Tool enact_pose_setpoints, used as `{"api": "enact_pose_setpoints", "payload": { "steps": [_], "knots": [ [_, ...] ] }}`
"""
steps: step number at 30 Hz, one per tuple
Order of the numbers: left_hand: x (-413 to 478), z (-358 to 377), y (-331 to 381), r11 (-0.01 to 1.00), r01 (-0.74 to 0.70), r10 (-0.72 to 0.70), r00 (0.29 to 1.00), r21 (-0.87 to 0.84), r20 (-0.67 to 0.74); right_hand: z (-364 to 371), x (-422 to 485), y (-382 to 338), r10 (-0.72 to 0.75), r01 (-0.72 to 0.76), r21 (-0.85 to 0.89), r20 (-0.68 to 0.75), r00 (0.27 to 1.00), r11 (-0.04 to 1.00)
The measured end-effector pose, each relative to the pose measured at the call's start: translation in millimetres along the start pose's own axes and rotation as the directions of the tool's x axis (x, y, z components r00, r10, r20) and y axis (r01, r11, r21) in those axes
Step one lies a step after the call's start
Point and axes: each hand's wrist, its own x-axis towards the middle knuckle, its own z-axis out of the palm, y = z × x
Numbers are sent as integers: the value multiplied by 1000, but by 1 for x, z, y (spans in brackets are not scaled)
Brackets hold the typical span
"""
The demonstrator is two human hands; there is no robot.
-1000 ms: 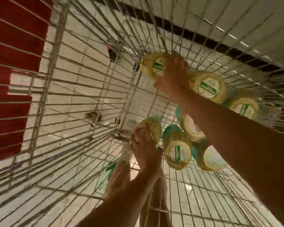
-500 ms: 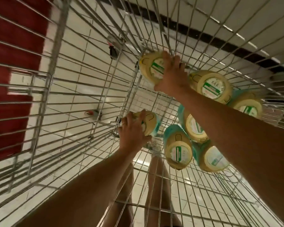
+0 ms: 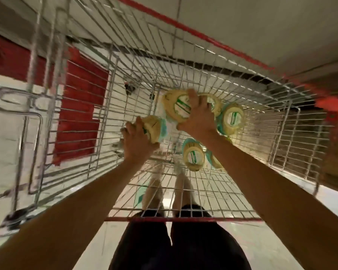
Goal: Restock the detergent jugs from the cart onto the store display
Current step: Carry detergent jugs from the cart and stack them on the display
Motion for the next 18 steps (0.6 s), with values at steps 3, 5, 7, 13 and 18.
{"api": "enact_pose_setpoints", "payload": {
  "steps": [3,5,7,13,18],
  "knots": [
    [-30,-43,-1,997,-70,71,996,20,-58,-39,-46,-9,21,-20,22,-84,996,1000],
    [-46,-69,-1,988,-150,152,985,20,-87,-59,-76,-13,45,-39,48,-142,989,998],
    [-59,-96,1,970,-239,241,968,40,-73,-77,-106,-16,78,-58,104,-194,978,993],
    [-115,-164,35,852,-499,519,843,155,-139,-115,-205,-11,180,-65,289,-393,902,955],
    [-173,-189,72,693,-666,719,666,275,-200,-124,-286,19,319,-110,406,-494,808,907]
  ]
}}
